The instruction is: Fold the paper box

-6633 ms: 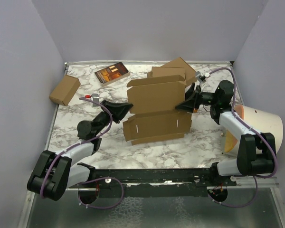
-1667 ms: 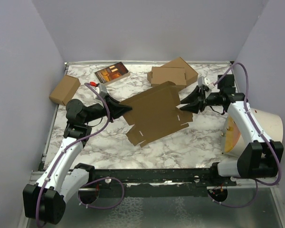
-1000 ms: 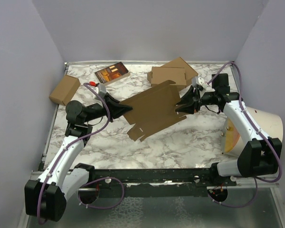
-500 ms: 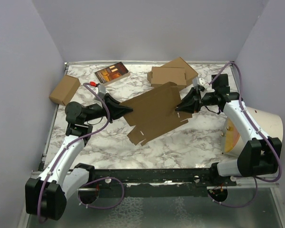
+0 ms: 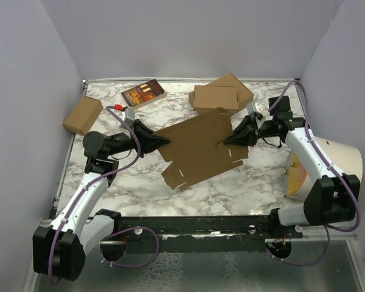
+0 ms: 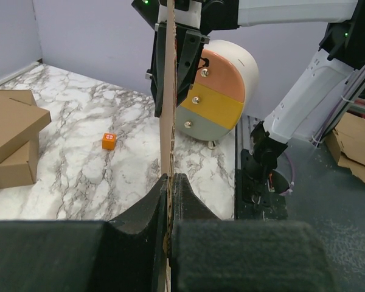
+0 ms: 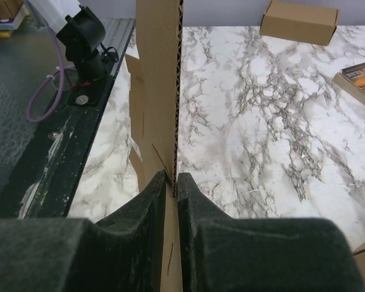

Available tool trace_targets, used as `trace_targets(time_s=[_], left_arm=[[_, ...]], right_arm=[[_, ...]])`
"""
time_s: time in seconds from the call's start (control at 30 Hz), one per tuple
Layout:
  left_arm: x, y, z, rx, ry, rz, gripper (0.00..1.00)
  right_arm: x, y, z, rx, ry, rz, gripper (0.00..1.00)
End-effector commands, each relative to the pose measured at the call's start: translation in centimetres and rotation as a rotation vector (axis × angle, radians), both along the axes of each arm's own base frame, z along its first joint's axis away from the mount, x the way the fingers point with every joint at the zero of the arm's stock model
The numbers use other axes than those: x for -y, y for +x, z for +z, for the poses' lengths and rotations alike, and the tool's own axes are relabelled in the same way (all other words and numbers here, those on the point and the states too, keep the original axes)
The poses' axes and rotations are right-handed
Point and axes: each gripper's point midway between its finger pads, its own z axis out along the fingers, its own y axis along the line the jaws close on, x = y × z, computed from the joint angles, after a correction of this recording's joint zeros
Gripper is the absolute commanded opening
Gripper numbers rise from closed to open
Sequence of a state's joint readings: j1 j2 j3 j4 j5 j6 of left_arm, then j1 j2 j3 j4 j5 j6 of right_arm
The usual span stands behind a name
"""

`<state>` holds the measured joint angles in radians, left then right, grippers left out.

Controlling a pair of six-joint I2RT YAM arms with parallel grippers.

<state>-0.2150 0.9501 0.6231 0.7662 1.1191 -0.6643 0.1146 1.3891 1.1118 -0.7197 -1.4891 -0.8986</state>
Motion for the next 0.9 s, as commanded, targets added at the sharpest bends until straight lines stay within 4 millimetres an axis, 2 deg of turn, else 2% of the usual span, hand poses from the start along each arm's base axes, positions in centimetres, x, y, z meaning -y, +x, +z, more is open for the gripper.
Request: trace_targets(time_s=[0.0,0.07,0.27,0.5,0.53,0.67,0.7,0.77,0.87], left_arm=[[0.0,-0.8,0.5,0.047,-0.006,-0.03,0.0],[0.0,-0.7,0.6,0.049,-0.007,-0.021,0.0],[-0.2,0.0,0.4,0.054,0.015,0.028,0.0],[-0.4,0.2,0.4,0.063,0.022,0.057,0.0],[-0.4,0.2,0.4,0.062,0.022,0.06,0.0],[-0.7,0.7,0.3,0.064,0.03,0.11,0.0],[-0.8,1.0,0.3,0.065,0.032,0.129,0.0],[-1.1,1.4,0.4,0.071,0.035,0.169,0.0],[-1.6,1.6,0.8,0.088,0.034,0.204,0.0]], right_arm=[[-0.5,-0.7,1.5,0.023,0.044,0.048,0.06],[-0.5,-0.7,1.6,0.026,0.044,0.048,0.01],[-0.5,-0.6,2.2,0.028,0.029,0.038,0.01],[-0.4,-0.1,1.9,0.021,0.002,0.016,0.01],[-0.3,0.0,1.8,0.018,-0.006,0.01,0.07],[0.1,1.3,1.6,0.013,-0.053,-0.051,0.43],[0.4,1.7,1.7,0.008,-0.062,-0.074,0.5],[1.0,2.4,2.1,0.006,-0.071,-0.117,0.58],[2.2,2.8,3.2,0.011,-0.062,-0.168,0.65]])
